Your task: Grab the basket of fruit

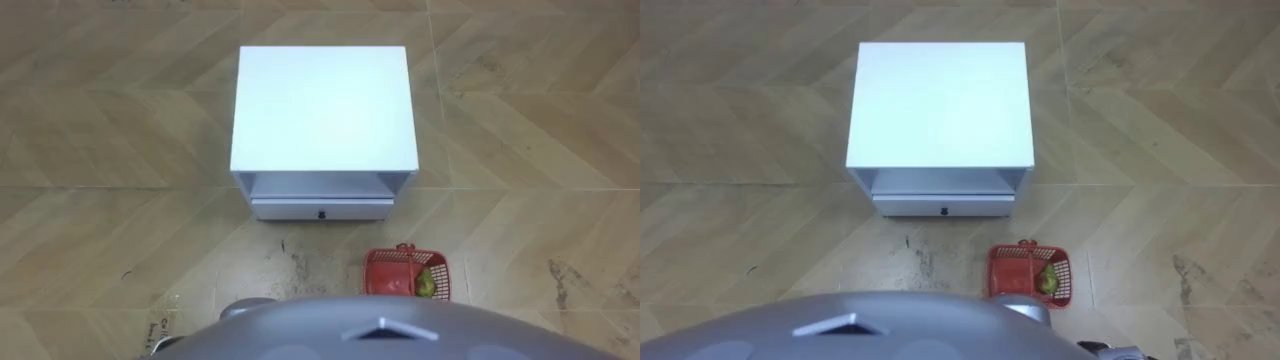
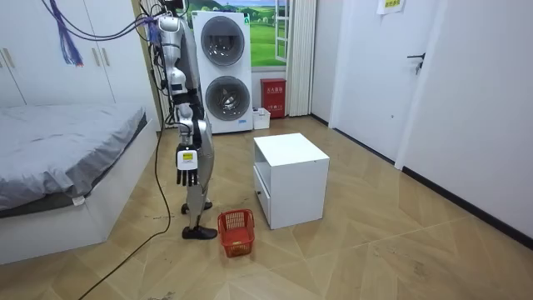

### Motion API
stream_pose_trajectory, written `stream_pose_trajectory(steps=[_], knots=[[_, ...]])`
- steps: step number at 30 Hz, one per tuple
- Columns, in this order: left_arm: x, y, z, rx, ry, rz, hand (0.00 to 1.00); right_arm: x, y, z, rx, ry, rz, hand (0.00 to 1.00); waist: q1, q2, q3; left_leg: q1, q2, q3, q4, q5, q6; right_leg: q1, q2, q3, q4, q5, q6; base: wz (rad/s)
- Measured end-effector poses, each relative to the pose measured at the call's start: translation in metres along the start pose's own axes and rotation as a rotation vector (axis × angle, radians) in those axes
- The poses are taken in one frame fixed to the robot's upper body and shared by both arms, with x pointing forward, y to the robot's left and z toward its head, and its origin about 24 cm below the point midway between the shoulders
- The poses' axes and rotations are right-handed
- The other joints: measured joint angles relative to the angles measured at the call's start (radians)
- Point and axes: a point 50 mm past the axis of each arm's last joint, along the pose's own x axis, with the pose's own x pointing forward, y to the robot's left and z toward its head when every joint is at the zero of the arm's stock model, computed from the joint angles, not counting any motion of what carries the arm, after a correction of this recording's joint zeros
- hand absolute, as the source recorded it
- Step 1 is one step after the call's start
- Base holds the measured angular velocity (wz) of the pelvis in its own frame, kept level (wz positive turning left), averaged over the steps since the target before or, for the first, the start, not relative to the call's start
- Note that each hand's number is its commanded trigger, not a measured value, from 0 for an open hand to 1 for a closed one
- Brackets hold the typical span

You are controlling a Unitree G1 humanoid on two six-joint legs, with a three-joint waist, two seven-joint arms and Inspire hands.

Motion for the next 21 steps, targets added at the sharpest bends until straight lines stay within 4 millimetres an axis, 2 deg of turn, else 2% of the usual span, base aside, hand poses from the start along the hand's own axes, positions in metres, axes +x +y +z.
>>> stream_pose_trajectory(steps=[7,16,21], knots=[[0.0000,-0.0005,-0.0002,-0.001,0.000,-0.012,0.00,-0.0005,-0.0022,0.0040,-0.076,-0.002,-0.022,0.00,0.002,-0.003,-0.0010,-0.004,0.000,0.006,-0.003,0.000,0.000,-0.008,0.000,-0.001,0.001,0.000,0.000,0.00],[0.0000,-0.0004,-0.0023,-0.002,0.005,-0.011,0.00,-0.0002,-0.0010,0.0007,-0.076,0.009,-0.011,0.00,0.004,-0.021,-0.0032,-0.003,0.000,0.007,0.004,0.000,0.000,-0.006,0.000,0.001,0.001,-0.001,0.001,0.00],[-0.0001,0.0001,-0.0021,-0.002,0.004,-0.006,0.00,-0.0001,-0.0009,0.0002,-0.076,0.011,-0.011,0.00,0.004,-0.023,-0.0030,-0.006,0.000,0.007,0.003,0.000,0.000,-0.007,0.000,0.001,0.001,-0.001,0.001,0.00]])
